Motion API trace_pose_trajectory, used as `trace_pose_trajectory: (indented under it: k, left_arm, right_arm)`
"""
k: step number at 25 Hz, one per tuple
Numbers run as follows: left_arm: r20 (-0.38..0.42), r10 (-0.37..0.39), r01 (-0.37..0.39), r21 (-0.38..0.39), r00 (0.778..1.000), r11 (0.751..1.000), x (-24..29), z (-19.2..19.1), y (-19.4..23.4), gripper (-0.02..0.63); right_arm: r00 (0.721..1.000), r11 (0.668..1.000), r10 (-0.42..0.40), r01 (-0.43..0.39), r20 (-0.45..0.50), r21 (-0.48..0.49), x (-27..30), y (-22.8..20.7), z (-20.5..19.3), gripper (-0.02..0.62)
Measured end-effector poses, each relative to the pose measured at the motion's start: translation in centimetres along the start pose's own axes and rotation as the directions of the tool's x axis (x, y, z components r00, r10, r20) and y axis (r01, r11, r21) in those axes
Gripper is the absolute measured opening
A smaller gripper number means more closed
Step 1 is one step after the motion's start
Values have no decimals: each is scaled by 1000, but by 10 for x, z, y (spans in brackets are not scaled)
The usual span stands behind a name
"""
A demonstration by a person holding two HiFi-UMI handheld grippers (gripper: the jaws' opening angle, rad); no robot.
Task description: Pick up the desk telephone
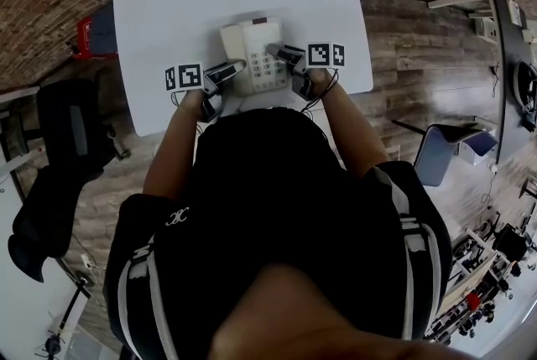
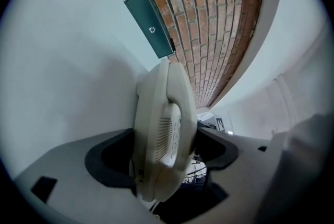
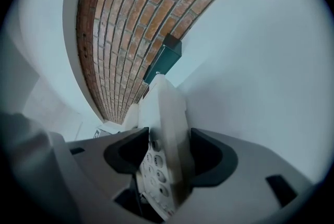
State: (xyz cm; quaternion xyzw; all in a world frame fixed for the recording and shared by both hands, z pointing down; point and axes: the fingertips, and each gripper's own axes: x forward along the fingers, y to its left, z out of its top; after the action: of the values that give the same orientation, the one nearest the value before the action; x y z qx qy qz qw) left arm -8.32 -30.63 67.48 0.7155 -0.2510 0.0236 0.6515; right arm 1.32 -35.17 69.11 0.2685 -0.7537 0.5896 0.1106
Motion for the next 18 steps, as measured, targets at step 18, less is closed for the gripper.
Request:
trace_pose_trajectory:
  k: [18]
  left_arm:
    - [13,14,-14,-2,1000,1000,-7,4,-3,353]
  right_arm:
    - [1000,1000,-21,22,20,-13,-4,7,2,215]
